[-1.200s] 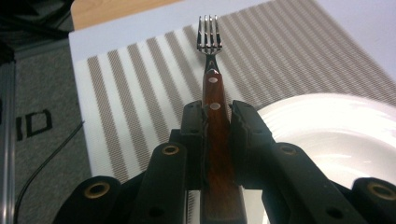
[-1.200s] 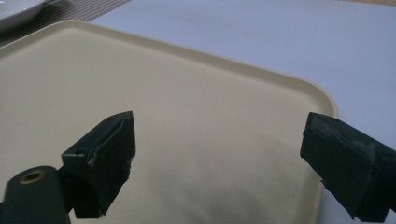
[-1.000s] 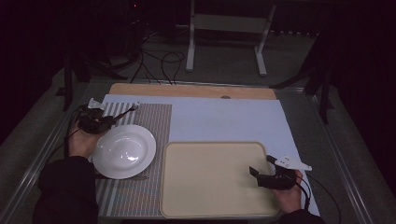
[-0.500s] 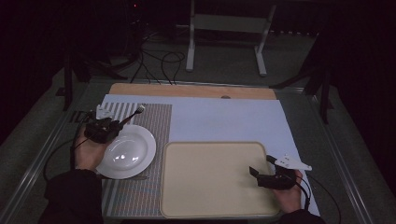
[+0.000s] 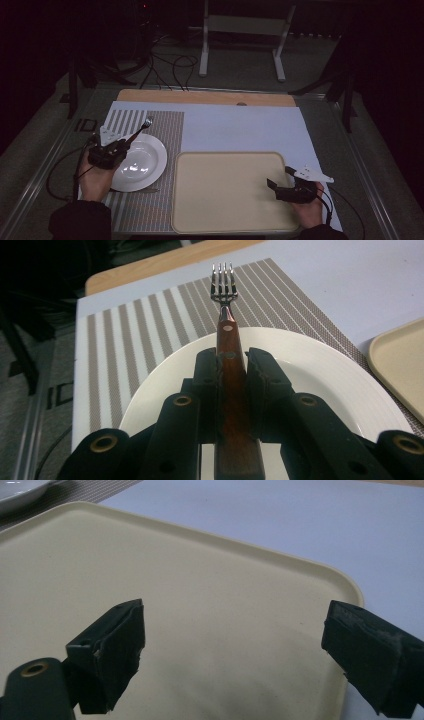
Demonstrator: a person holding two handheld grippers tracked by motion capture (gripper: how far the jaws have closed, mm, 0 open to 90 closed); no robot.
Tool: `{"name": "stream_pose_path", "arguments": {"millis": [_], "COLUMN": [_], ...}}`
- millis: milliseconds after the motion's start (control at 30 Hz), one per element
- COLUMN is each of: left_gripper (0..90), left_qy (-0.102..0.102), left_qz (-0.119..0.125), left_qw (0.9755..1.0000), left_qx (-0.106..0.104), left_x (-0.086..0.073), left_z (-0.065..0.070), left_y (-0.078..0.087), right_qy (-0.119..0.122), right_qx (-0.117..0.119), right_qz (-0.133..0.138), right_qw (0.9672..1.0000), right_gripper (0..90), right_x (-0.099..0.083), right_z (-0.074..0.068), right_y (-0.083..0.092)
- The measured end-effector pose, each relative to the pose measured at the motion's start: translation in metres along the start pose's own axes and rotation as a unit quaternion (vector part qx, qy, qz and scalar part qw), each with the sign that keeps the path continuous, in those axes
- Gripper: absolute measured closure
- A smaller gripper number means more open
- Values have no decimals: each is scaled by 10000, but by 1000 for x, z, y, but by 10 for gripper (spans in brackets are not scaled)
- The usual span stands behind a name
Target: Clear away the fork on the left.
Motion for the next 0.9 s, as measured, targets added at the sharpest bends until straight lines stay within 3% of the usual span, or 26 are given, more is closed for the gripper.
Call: {"name": "stream_pose_path", "arguments": {"millis": [367,633,733,900], "left_gripper": [761,760,760,760], "left_qy": [520,555,546,507], "left_qz": [103,223,264,391], "left_qw": [9984,9980,9978,9977], "left_qx": [180,179,267,209], "left_x": [-16,-22,-23,-23], "left_z": [17,37,53,79], "left_y": [15,26,30,30], "right_qy": [13,21,37,54], "right_qx": [12,29,36,36], "right_qz": [11,15,22,23], "right_qw": [10000,10000,10000,10000], "right_gripper": [102,102,102,102], "right_x": [1,1,1,2], "right_z": [-1,-1,-2,-2], "right_y": [0,0,0,0]}}
Point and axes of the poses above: each handheld gripper's, and its own axes: y roughly backward along the jaws, x roughly out of its top, z roughly to its right, the point moved 5 cm from there along -y, roughly forward along the jaws, and after that the axes turned 15 degrees about z, right-handed, at the moved point
